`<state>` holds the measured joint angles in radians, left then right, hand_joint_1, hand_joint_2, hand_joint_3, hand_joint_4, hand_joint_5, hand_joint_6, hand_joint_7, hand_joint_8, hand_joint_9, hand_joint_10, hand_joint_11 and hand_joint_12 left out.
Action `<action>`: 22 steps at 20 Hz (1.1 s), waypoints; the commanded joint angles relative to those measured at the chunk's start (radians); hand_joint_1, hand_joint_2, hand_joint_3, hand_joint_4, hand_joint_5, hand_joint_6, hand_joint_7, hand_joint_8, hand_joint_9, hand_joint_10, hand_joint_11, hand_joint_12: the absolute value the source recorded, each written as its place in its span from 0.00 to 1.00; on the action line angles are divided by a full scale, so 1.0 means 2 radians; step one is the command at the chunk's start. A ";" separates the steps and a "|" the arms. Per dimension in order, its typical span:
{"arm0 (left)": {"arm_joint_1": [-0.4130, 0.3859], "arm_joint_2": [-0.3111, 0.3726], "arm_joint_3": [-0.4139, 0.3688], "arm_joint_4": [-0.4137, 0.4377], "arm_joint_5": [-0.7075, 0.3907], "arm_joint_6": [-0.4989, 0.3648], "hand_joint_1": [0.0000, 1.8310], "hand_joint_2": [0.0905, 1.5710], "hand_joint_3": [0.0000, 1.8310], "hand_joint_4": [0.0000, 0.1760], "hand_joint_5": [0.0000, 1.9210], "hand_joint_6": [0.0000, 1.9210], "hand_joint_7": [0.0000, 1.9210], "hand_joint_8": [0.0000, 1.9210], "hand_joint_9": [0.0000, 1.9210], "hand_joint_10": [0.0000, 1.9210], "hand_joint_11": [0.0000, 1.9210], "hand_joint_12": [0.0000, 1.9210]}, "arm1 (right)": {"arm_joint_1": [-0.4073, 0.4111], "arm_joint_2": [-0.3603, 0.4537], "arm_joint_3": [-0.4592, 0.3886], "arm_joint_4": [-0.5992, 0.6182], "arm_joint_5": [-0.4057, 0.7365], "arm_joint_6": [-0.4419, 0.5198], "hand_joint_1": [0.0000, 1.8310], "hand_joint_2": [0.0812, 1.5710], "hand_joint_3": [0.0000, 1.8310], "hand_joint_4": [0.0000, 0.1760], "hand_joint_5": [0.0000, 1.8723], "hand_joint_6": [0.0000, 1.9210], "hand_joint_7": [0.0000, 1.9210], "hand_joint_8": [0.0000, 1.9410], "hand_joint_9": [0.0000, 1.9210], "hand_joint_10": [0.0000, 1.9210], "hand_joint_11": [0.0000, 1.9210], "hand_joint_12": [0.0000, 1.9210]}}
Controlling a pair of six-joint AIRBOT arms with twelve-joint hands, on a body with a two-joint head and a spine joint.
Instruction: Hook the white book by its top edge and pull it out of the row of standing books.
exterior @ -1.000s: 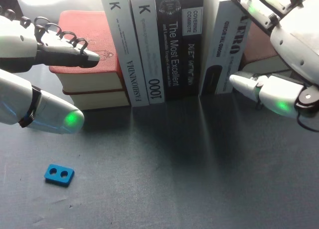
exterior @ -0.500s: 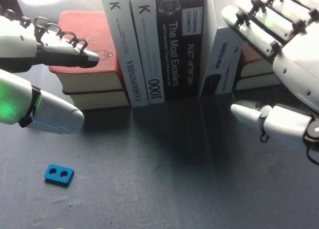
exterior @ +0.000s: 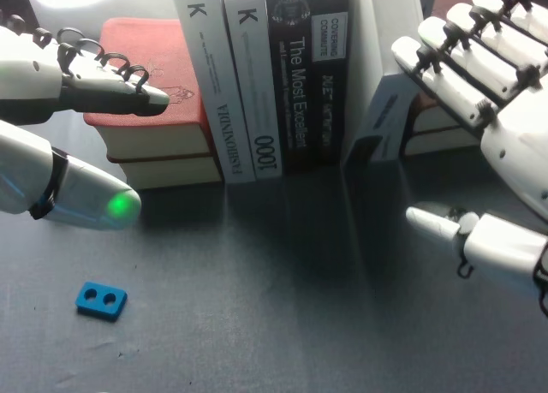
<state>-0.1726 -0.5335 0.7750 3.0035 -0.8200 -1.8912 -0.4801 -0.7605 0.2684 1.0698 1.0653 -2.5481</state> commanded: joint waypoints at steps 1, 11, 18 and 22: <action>-0.008 0.000 0.002 0.004 0.042 0.000 0.00 0.69 0.00 0.00 0.00 0.00 0.00 0.00 0.00 0.00 0.00 0.00 | -0.002 0.003 -0.004 -0.011 0.013 -0.004 0.00 0.76 0.00 0.00 0.00 0.00 0.00 0.00 0.00 0.00 0.00 0.00; -0.015 -0.001 0.001 0.004 0.034 0.005 0.00 0.69 0.00 0.00 0.00 0.00 0.00 0.00 0.00 0.00 0.00 0.00 | -0.019 0.012 -0.028 0.026 0.009 -0.019 0.00 0.76 0.00 0.00 0.00 0.00 0.00 0.00 0.00 0.00 0.00 0.00; -0.015 0.000 0.000 0.004 0.030 0.012 0.00 0.69 0.00 0.00 0.00 0.00 0.00 0.00 0.00 0.00 0.00 0.00 | -0.018 0.012 -0.019 0.049 -0.001 -0.021 0.00 0.76 0.00 0.00 0.00 0.00 0.00 0.00 0.00 0.00 0.00 0.00; -0.015 0.000 -0.001 0.004 0.029 0.012 0.00 0.69 0.00 0.00 0.00 0.00 0.00 0.00 0.00 0.00 0.00 0.00 | -0.017 0.010 -0.006 0.069 -0.013 -0.023 0.00 0.76 0.00 0.00 0.00 0.00 0.00 0.00 0.00 0.00 0.00 0.00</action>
<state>-0.1902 -0.5335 0.7746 3.0035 -0.8402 -1.8702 -0.5270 -0.7448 0.2554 1.2724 0.9749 -2.5938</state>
